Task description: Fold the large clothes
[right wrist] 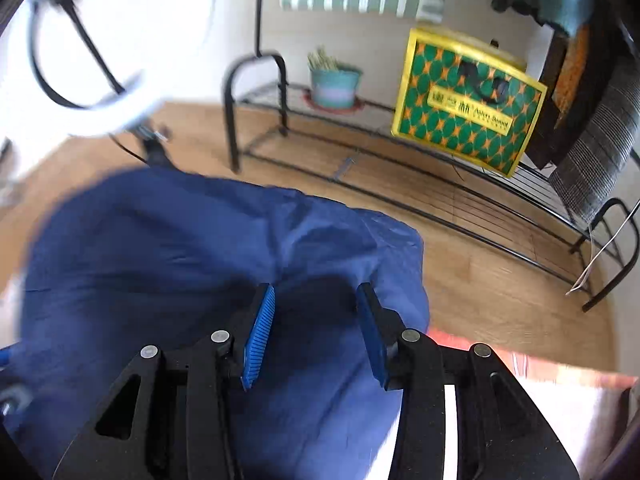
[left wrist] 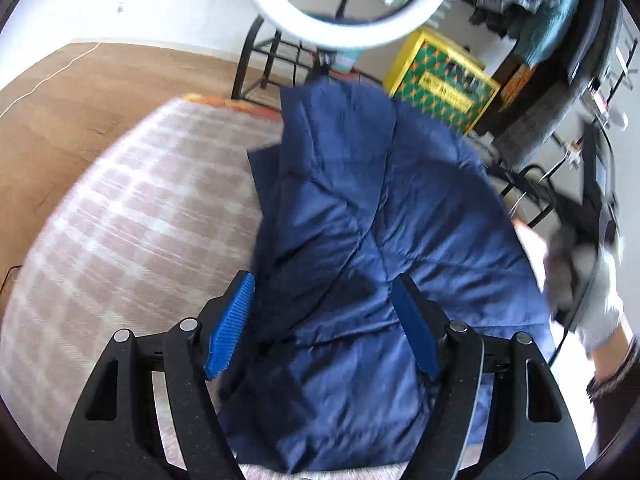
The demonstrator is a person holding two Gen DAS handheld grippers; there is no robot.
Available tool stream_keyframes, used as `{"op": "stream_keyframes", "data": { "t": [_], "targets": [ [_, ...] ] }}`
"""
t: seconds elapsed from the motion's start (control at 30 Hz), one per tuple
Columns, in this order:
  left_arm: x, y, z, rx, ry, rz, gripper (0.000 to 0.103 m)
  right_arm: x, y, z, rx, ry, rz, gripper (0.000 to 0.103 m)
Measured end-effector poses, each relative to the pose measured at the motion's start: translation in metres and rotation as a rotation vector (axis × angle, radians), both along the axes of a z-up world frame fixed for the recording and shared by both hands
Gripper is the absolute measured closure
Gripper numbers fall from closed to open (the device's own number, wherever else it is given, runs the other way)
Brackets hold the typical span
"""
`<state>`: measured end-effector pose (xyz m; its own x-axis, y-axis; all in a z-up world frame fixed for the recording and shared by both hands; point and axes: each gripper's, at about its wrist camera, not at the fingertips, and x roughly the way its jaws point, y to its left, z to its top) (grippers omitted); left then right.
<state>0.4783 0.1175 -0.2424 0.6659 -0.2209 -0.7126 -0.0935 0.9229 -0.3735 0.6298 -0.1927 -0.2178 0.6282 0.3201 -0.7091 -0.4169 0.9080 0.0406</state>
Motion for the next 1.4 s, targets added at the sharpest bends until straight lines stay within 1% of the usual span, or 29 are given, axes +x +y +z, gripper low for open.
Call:
{"op": "stream_keyframes", "data": {
  "t": [0.03, 0.1, 0.13, 0.2, 0.23, 0.27, 0.3, 0.37, 0.43, 0.47, 0.5, 0.57, 0.63, 0.7, 0.73, 0.77, 0.8, 0.83, 0.87, 0.9, 0.93, 0.97, 1.0, 1.07, 1.17, 1.3, 1.37, 1.4],
  "targets": [
    [-0.002, 0.002, 0.008, 0.017, -0.009, 0.003, 0.030, -0.025, -0.008, 0.009, 0.041, -0.014, 0.033, 0.062],
    [0.000, 0.001, 0.021, 0.076, -0.034, -0.007, 0.031, -0.059, -0.015, 0.016, 0.077, -0.027, 0.096, 0.062],
    [0.003, -0.001, 0.025, 0.109, -0.043, -0.009, 0.032, -0.080, -0.019, 0.016, 0.090, -0.021, 0.131, 0.063],
    [0.010, -0.002, 0.026, 0.139, -0.035, -0.003, 0.032, -0.109, -0.020, 0.009, 0.100, 0.019, 0.175, 0.065],
    [0.013, -0.002, 0.024, 0.134, -0.027, -0.001, 0.033, -0.120, -0.021, 0.004, 0.106, 0.041, 0.184, 0.070],
    [0.016, -0.002, 0.021, 0.129, -0.016, 0.001, 0.034, -0.129, -0.022, -0.001, 0.111, 0.062, 0.189, 0.071],
    [0.019, -0.003, 0.017, 0.135, -0.006, 0.001, 0.034, -0.135, -0.021, -0.006, 0.114, 0.077, 0.189, 0.071],
    [0.026, -0.009, 0.007, 0.174, 0.022, -0.003, 0.034, -0.144, -0.022, -0.016, 0.099, 0.080, 0.178, 0.071],
    [0.029, -0.010, -0.009, 0.185, 0.064, -0.010, 0.034, -0.143, -0.025, -0.023, 0.113, 0.109, 0.172, 0.070],
    [0.028, -0.009, -0.017, 0.169, 0.076, -0.011, 0.034, -0.144, -0.026, -0.025, 0.115, 0.114, 0.171, 0.070],
    [0.027, -0.007, -0.023, 0.149, 0.084, -0.014, 0.034, -0.145, -0.025, -0.030, 0.094, 0.115, 0.176, 0.070],
    [0.024, -0.002, -0.027, 0.113, 0.096, -0.022, 0.032, -0.157, -0.024, -0.038, 0.048, 0.099, 0.175, 0.070],
    [0.024, 0.005, -0.027, 0.082, 0.119, -0.030, 0.032, -0.166, -0.024, -0.038, 0.009, 0.086, 0.183, 0.070],
    [0.023, 0.013, -0.021, 0.053, 0.124, -0.043, 0.033, -0.162, -0.031, -0.031, 0.026, 0.128, 0.200, 0.070],
    [0.023, 0.018, -0.017, 0.022, 0.119, -0.045, 0.032, -0.155, -0.038, -0.027, 0.057, 0.148, 0.206, 0.069],
    [0.024, 0.027, -0.014, -0.037, 0.112, -0.040, 0.032, -0.150, -0.048, -0.020, 0.115, 0.169, 0.204, 0.061],
    [0.029, 0.038, -0.011, -0.115, 0.114, -0.033, 0.031, -0.147, -0.059, -0.015, 0.165, 0.174, 0.185, 0.056],
    [0.034, 0.047, -0.011, -0.178, 0.122, -0.021, 0.029, -0.143, -0.069, -0.010, 0.214, 0.175, 0.161, 0.039],
    [0.041, 0.056, -0.013, -0.254, 0.133, -0.006, 0.028, -0.138, -0.083, -0.006, 0.283, 0.179, 0.128, 0.022],
    [0.050, 0.064, -0.015, -0.327, 0.145, -0.004, 0.026, -0.133, -0.092, -0.005, 0.334, 0.184, 0.104, 0.020],
    [0.060, 0.069, -0.019, -0.384, 0.159, -0.012, 0.023, -0.126, -0.102, -0.006, 0.401, 0.208, 0.075, 0.020],
    [0.068, 0.073, -0.024, -0.429, 0.176, -0.022, 0.023, -0.115, -0.111, -0.011, 0.466, 0.256, 0.050, 0.020],
    [0.076, 0.075, -0.029, -0.454, 0.191, -0.026, 0.023, -0.105, -0.118, -0.019, 0.512, 0.298, 0.024, 0.020],
    [0.089, 0.076, -0.038, -0.486, 0.212, -0.038, 0.023, -0.091, -0.127, -0.033, 0.562, 0.355, -0.017, 0.020],
    [0.102, 0.077, -0.048, -0.523, 0.226, -0.058, 0.023, -0.076, -0.136, -0.053, 0.632, 0.417, -0.058, 0.020],
    [0.114, 0.072, -0.058, -0.547, 0.243, -0.117, 0.023, -0.071, -0.142, -0.069, 0.699, 0.457, -0.072, 0.020],
    [0.119, 0.071, -0.060, -0.540, 0.236, -0.140, 0.023, -0.069, -0.139, -0.068, 0.698, 0.443, -0.046, 0.020],
    [0.119, 0.072, -0.060, -0.544, 0.235, -0.146, 0.023, -0.068, -0.137, -0.067, 0.701, 0.452, -0.031, 0.020]
  ]
}}
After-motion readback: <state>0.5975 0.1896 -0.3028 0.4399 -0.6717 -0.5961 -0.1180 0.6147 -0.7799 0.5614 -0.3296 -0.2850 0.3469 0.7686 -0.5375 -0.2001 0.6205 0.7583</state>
